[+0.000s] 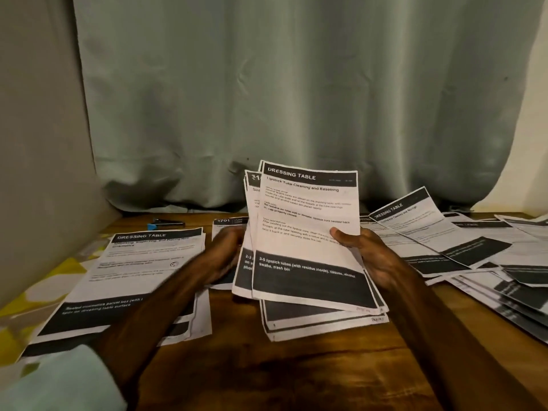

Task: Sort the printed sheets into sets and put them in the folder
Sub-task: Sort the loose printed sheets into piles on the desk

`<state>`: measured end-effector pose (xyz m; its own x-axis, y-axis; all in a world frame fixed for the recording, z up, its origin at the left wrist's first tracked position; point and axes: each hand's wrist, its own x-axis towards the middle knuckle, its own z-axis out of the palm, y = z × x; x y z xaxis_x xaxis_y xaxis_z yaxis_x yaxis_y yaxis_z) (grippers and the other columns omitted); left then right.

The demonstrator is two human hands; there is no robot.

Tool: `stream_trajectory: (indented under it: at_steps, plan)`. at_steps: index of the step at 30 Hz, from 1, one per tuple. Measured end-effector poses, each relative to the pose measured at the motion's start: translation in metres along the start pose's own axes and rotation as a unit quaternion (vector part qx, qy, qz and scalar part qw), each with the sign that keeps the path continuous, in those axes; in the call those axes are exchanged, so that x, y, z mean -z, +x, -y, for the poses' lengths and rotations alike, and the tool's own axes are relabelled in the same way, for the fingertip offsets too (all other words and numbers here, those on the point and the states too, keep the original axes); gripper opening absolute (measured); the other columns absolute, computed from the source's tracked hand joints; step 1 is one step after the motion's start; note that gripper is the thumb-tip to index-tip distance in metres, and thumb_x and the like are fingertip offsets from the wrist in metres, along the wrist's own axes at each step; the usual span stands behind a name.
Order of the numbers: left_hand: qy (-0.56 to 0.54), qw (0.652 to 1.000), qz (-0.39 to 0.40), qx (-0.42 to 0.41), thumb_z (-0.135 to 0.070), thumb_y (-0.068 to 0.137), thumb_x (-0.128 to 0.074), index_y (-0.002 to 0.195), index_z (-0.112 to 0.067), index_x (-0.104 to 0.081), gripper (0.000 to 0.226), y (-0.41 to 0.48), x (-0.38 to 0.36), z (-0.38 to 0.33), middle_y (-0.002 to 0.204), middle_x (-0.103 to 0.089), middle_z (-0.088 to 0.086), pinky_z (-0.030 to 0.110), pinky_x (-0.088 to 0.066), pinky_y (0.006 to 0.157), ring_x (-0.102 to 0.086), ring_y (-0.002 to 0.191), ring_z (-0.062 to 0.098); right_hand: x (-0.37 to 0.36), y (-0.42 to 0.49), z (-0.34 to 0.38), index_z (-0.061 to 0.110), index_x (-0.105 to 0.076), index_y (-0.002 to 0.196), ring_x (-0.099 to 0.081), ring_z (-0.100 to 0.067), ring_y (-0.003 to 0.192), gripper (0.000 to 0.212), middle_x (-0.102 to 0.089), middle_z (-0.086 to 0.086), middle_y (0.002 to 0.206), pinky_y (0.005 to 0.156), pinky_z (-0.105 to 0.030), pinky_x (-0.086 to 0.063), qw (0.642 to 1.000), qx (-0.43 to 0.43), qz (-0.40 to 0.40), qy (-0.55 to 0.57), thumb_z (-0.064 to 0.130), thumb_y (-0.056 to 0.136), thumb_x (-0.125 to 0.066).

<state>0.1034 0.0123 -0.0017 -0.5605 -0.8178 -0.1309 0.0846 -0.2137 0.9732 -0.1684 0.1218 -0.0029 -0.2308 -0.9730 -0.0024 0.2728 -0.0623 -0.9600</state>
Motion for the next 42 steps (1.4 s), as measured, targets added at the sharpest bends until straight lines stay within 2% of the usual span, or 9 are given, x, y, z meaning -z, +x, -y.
stream_trajectory:
  at_steps: [5,11,14,19,27,31,34,38,42]
  plan:
    - [-0.124,0.991,0.043,0.026,-0.053,0.102,-0.047,0.127,-0.01,-0.069,0.054,-0.002,-0.004,-0.007,0.124,-0.07,0.02,0.053,-0.057,0.093,-0.07,0.108,0.041,-0.012,0.007,-0.014,0.007,-0.064,0.13,-0.066,-0.039,0.118,0.033,-0.07,-0.016,0.126,0.108,-0.061,-0.045,1.0,-0.003,0.005,-0.003,0.006,0.098,-0.063]
    - [-0.144,0.985,0.097,0.014,-0.038,0.102,-0.057,0.143,-0.011,-0.056,0.05,0.001,0.008,-0.001,0.142,-0.058,0.021,0.061,-0.032,0.117,-0.055,0.132,0.043,-0.011,0.014,-0.018,0.015,-0.065,0.129,-0.071,-0.038,0.108,0.037,-0.075,-0.01,0.118,0.104,-0.06,-0.049,0.994,0.002,-0.016,-0.109,0.024,0.094,-0.073]
    - [-0.126,0.988,0.089,0.015,-0.026,0.1,-0.06,0.14,-0.013,-0.057,0.042,0.007,0.012,0.007,0.138,-0.061,0.02,0.061,-0.036,0.115,-0.059,0.128,0.041,-0.012,0.013,-0.018,0.016,-0.065,0.13,-0.072,-0.036,0.107,0.045,-0.074,-0.008,0.119,0.104,-0.058,-0.049,0.991,0.004,-0.007,-0.136,0.031,0.089,-0.077]
    - [-0.034,0.999,-0.009,-0.035,-0.013,0.096,-0.066,0.135,-0.012,-0.059,0.039,0.017,0.016,0.013,0.12,-0.073,0.015,0.063,-0.051,0.1,-0.072,0.107,0.037,-0.017,0.0,-0.014,0.005,-0.07,0.12,-0.073,-0.039,0.102,0.033,-0.075,-0.017,0.112,0.098,-0.058,-0.054,0.997,0.0,-0.011,-0.08,0.015,0.089,-0.076]
    - [-0.049,0.998,0.001,-0.042,-0.036,0.102,-0.056,0.126,-0.022,-0.065,0.029,0.01,0.011,0.008,0.119,-0.074,0.009,0.057,-0.056,0.094,-0.072,0.108,0.032,-0.01,-0.003,-0.008,0.002,-0.073,0.114,-0.074,-0.04,0.098,0.031,-0.076,-0.019,0.108,0.094,-0.057,-0.057,0.993,0.015,-0.089,-0.07,0.016,0.086,-0.078]
    - [-0.021,0.997,-0.051,-0.05,-0.032,0.104,-0.054,0.129,-0.016,-0.062,0.031,0.009,0.012,0.004,0.119,-0.074,0.012,0.057,-0.058,0.087,-0.073,0.105,0.034,-0.009,-0.005,-0.001,0.005,-0.071,0.114,-0.075,-0.037,0.094,0.022,-0.077,-0.016,0.106,0.078,-0.048,-0.063,0.992,0.024,-0.107,-0.065,0.014,0.093,-0.07]
    - [0.001,0.993,-0.09,-0.078,-0.031,0.103,-0.054,0.127,-0.015,-0.062,0.03,0.007,0.022,-0.009,0.117,-0.075,0.01,0.058,-0.056,0.091,-0.073,0.105,0.033,-0.003,-0.004,0.004,0.006,-0.071,0.113,-0.075,-0.036,0.094,0.021,-0.077,-0.016,0.107,0.086,-0.052,-0.061,0.99,0.031,-0.126,-0.058,0.012,0.093,-0.07]
    - [-0.07,0.975,-0.154,-0.145,-0.029,0.105,-0.05,0.118,-0.019,-0.063,0.021,0.002,0.053,-0.035,0.104,-0.078,0.004,0.045,-0.063,0.07,-0.076,0.094,0.025,0.005,-0.01,0.017,0.008,-0.072,0.113,-0.077,-0.032,0.086,0.023,-0.078,-0.014,0.102,0.078,-0.045,-0.062,0.986,0.036,-0.157,-0.038,0.011,0.089,-0.073]
    - [-0.147,0.942,-0.228,-0.196,-0.03,0.108,-0.045,0.134,-0.017,-0.058,0.032,0.005,0.097,-0.048,0.115,-0.075,0.004,0.049,-0.06,0.086,-0.075,0.099,0.022,0.006,-0.014,0.021,0.013,-0.071,0.104,-0.077,-0.029,0.075,0.021,-0.079,-0.009,0.089,0.067,-0.036,-0.06,0.979,0.011,-0.167,-0.119,0.02,0.085,-0.078]
